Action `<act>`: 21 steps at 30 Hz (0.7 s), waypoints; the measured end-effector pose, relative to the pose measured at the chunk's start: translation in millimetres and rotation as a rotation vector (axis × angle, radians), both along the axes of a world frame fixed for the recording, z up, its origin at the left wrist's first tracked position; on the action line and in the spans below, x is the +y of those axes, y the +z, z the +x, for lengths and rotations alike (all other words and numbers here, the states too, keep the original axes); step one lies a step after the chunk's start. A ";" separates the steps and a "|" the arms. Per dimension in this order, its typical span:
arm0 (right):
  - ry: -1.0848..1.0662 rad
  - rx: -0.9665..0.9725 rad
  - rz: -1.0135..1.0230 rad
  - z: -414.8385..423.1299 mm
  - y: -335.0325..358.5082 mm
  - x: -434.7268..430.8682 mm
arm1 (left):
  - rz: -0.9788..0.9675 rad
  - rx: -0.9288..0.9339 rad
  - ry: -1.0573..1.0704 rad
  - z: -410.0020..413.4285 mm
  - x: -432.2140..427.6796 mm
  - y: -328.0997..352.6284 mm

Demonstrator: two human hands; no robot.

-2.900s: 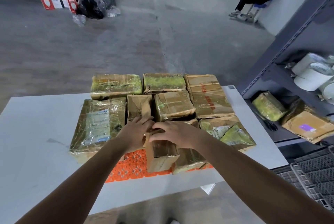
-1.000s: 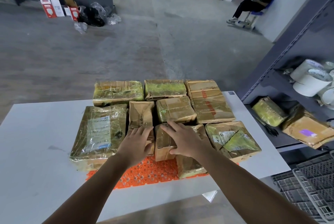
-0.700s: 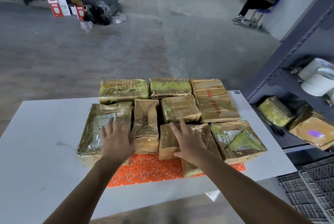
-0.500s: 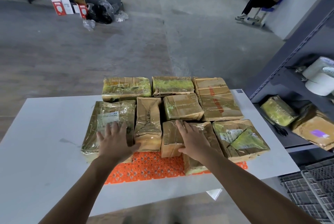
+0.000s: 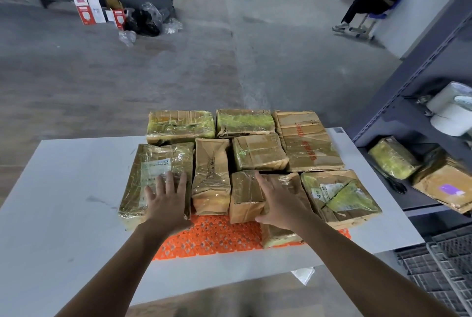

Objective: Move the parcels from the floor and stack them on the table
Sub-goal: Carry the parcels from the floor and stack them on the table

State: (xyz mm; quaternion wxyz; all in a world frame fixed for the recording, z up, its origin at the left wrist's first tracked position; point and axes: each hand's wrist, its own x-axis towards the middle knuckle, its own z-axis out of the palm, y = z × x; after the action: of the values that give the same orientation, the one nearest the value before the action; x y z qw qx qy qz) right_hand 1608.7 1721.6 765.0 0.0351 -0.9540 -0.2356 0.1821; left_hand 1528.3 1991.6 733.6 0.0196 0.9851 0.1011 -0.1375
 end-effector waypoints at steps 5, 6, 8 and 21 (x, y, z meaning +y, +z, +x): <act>0.101 -0.105 -0.063 9.6 4.5 23.6 | 0.007 -0.046 0.009 -1.3 -3.8 -0.2; 0.123 -0.111 -0.096 11.9 3.7 29.2 | 0.003 -0.063 0.003 -1.9 -3.0 -1.1; 0.139 -0.121 -0.152 15.4 2.3 35.4 | -0.003 -0.087 -0.002 -1.9 -2.9 -2.1; 0.267 -0.032 -0.148 -12.8 17.0 12.2 | 0.074 -0.144 -0.093 26.4 -23.7 5.1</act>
State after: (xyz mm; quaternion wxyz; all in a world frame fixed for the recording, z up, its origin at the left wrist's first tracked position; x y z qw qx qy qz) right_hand 1595.9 1733.8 782.0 -0.0635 -0.9169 -0.3468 0.1870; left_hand 1554.7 1967.8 738.7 -0.0161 0.9961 0.0584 -0.0635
